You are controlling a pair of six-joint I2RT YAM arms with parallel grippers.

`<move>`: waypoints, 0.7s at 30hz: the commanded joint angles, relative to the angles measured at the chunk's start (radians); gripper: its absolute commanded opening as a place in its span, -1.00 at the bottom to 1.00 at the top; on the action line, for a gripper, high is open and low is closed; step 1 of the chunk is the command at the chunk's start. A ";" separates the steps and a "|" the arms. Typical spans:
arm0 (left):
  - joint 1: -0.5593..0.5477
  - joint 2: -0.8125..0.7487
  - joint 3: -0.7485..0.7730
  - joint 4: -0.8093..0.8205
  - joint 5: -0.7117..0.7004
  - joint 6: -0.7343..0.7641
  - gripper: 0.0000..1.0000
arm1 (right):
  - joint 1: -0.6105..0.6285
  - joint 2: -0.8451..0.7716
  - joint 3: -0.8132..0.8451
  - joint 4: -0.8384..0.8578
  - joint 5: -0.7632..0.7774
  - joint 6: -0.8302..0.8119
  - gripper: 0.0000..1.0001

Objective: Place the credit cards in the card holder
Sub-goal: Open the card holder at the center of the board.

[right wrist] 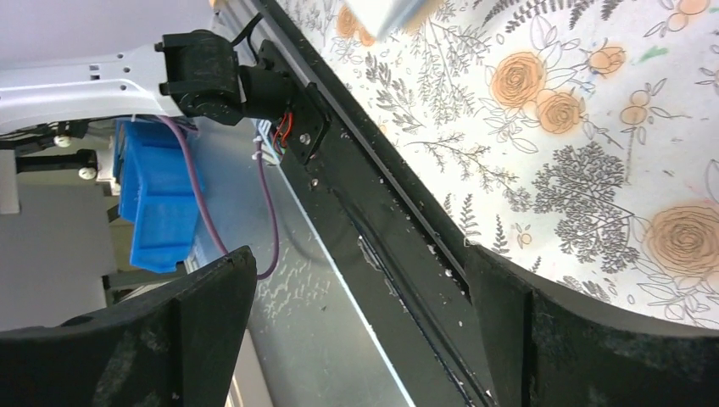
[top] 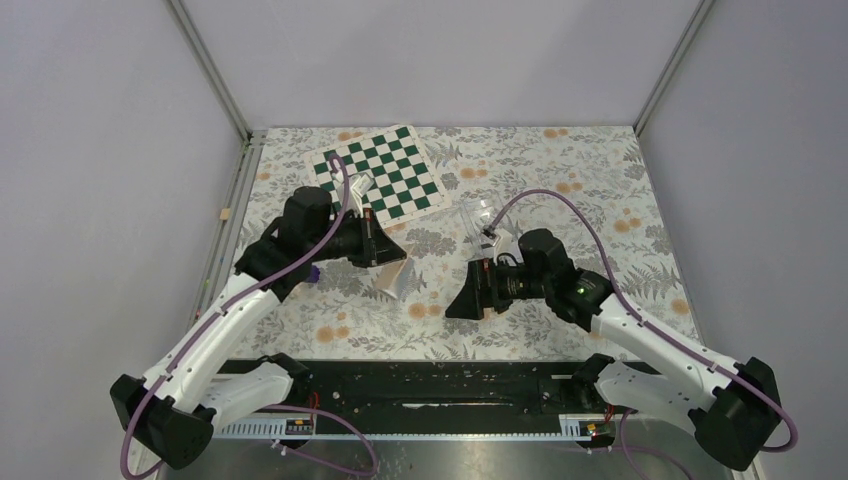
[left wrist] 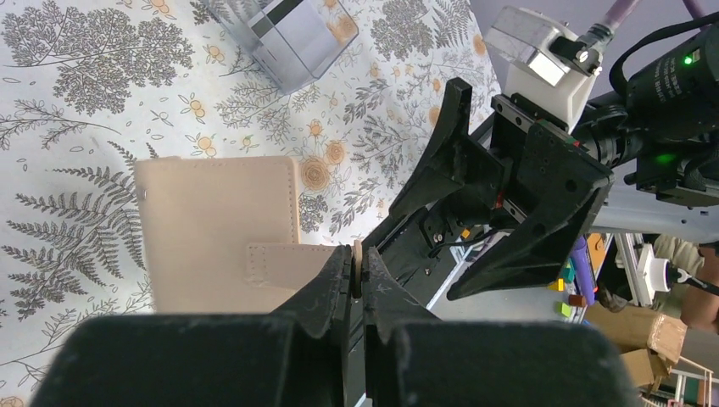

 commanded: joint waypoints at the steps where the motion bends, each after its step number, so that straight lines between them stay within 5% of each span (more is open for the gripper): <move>1: 0.002 -0.015 0.065 -0.017 0.037 0.037 -1.00 | 0.002 -0.036 0.056 -0.055 0.077 -0.058 0.99; 21: -0.008 -0.019 0.153 0.125 0.409 -0.071 -1.00 | 0.002 -0.085 0.066 0.088 -0.049 -0.196 0.99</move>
